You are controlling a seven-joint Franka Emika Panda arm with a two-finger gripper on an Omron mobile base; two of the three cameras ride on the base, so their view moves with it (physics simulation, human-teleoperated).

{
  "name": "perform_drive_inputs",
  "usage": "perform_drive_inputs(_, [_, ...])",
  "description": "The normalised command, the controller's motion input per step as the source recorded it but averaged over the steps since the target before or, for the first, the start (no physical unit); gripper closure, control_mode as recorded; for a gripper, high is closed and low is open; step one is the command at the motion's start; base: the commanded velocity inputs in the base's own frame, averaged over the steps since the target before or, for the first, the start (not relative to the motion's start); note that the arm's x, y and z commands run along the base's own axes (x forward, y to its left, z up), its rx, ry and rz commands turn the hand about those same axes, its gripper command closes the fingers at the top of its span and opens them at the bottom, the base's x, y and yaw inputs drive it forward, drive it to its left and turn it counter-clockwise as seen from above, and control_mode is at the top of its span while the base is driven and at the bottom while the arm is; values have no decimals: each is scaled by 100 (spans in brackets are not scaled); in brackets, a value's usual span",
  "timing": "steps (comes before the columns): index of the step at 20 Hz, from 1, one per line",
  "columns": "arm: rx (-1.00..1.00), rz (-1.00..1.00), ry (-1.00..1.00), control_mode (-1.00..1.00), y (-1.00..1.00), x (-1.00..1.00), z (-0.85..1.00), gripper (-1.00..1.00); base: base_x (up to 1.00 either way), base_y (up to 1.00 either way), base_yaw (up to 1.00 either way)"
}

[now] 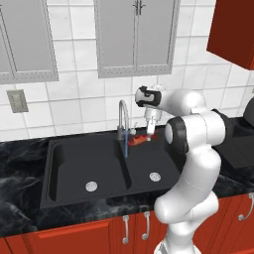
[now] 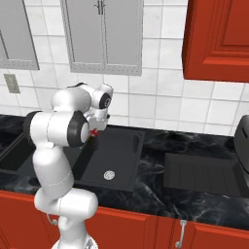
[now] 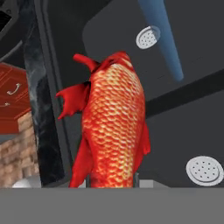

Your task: Take the fish out of the fridge, briefly rinse it in the sink, and place it on the tray next to the sink.

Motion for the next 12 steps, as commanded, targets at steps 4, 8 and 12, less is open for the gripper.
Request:
perform_drive_inputs(4, [3,0,-15,-100,22,15,0,100,0,0,0])
perform_drive_inputs(8, [0,-3,-4,-100,20,50,0,100,0,0,0])
perform_drive_inputs(12, [0,0,2,-100,2,55,-3,100,0,0,0])
